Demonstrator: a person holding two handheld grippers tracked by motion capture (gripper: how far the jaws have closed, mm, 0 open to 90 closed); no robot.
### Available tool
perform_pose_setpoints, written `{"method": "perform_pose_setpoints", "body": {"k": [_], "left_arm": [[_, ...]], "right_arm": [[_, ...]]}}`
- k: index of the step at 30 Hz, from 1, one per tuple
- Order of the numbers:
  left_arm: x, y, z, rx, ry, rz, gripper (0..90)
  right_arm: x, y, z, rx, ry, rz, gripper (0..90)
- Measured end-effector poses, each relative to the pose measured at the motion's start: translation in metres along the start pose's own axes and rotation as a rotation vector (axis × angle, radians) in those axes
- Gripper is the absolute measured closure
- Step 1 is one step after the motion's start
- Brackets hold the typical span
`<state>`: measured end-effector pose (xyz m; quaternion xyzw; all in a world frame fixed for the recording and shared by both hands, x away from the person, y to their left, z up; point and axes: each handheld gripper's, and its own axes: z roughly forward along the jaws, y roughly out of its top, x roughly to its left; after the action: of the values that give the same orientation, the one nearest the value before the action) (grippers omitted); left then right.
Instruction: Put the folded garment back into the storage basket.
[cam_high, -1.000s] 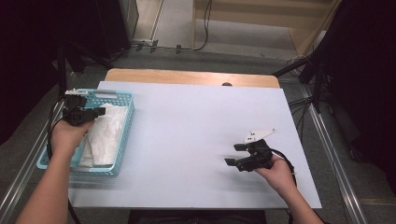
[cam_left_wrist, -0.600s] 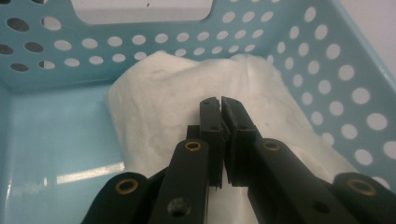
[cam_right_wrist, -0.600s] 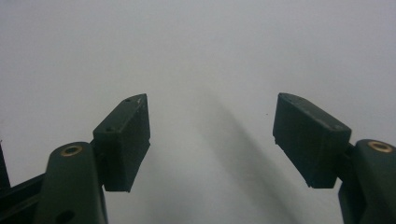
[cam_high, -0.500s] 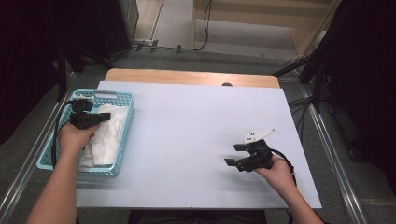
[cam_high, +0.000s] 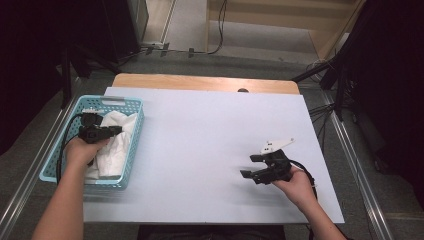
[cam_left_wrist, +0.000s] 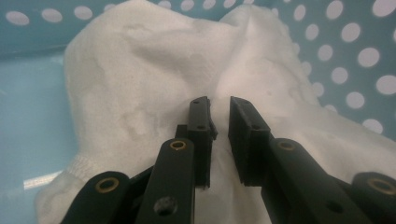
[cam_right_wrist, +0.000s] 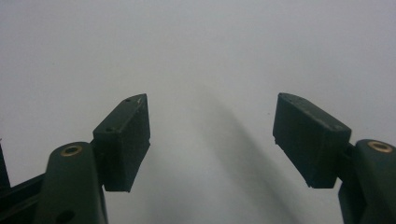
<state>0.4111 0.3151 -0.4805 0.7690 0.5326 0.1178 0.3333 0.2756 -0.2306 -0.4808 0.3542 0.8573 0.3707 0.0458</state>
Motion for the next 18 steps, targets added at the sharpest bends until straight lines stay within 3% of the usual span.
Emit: {"method": "perform_pose_setpoints", "body": {"k": [5,10,13,18], "left_arm": [[-0.001,-0.002,0.003,0.0,-0.041,-0.039,66.5],[-0.006,-0.002,0.004,-0.007,-0.07,-0.021,46.6],[-0.01,-0.003,0.005,-0.007,-0.056,0.011,42.7],[-0.013,-0.001,0.005,0.003,-0.046,-0.013,39.3]], "right_arm": [[0.0,0.0,0.001,0.004,0.001,-0.003,25.9],[0.001,0.0,0.002,0.009,0.002,-0.002,25.9],[0.001,0.0,0.002,0.009,0.003,-0.004,25.9],[0.001,0.0,0.002,0.01,0.001,-0.002,25.9]]}}
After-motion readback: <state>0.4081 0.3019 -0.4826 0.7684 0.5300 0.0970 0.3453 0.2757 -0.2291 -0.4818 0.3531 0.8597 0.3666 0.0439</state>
